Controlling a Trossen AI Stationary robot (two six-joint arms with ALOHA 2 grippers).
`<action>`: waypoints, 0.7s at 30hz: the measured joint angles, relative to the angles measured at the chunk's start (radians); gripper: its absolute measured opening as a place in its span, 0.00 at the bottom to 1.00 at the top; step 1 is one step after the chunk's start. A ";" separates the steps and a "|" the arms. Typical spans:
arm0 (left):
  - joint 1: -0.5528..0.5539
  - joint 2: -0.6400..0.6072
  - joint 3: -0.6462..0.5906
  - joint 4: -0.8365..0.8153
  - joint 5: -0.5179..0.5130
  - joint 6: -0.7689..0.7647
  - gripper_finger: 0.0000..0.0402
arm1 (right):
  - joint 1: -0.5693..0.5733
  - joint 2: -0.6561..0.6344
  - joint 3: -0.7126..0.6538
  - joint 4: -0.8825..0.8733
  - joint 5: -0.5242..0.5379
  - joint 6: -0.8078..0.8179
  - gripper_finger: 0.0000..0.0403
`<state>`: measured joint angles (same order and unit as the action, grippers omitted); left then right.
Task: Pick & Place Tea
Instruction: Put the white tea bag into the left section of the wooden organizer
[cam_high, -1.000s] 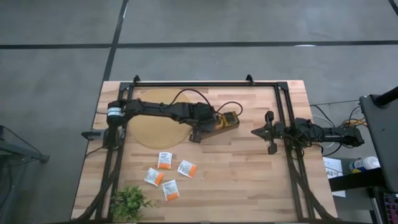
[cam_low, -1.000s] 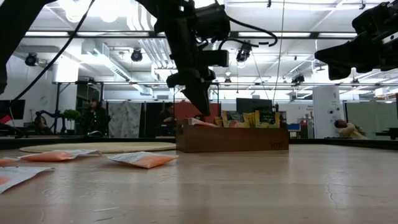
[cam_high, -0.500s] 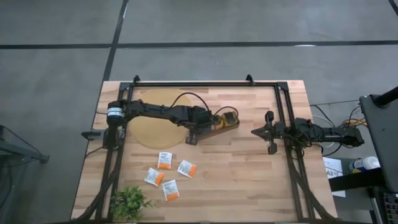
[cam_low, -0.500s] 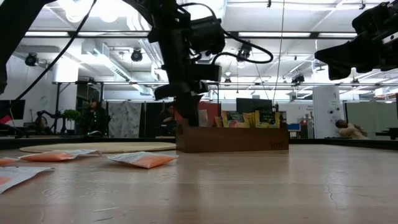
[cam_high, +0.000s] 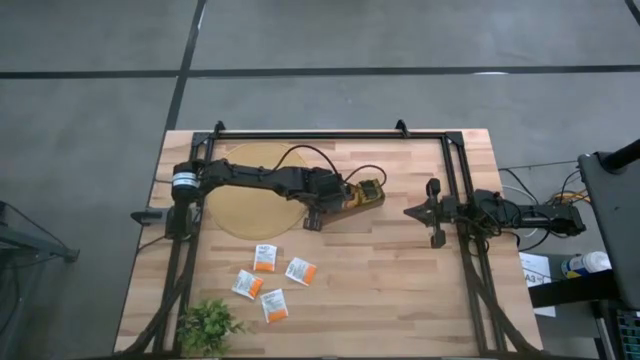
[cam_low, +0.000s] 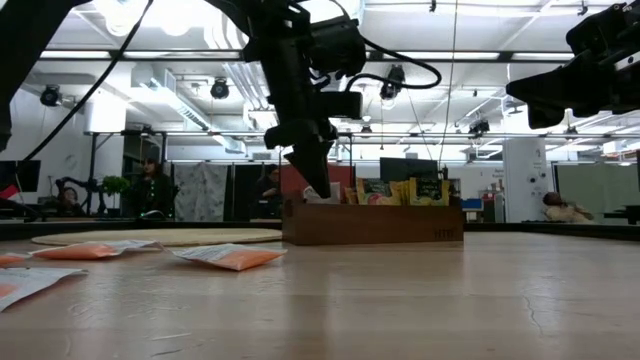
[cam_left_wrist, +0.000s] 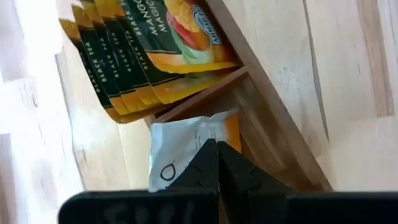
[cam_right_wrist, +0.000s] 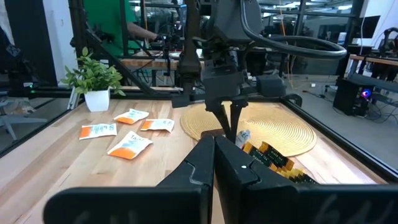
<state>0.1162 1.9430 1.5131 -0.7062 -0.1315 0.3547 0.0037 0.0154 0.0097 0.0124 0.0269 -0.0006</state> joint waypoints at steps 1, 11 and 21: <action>0.000 0.000 0.000 0.000 0.003 -0.013 0.00 | 0.000 0.000 0.000 0.000 0.000 0.000 0.02; -0.002 0.000 0.014 -0.003 0.119 -0.070 0.00 | 0.000 0.000 0.000 0.000 0.000 0.000 0.02; -0.002 0.004 0.010 0.000 0.009 -0.129 0.00 | 0.000 0.000 0.000 0.000 0.000 0.000 0.02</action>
<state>0.1143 1.9469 1.5230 -0.7061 -0.1229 0.2258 0.0036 0.0158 0.0097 0.0124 0.0265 -0.0006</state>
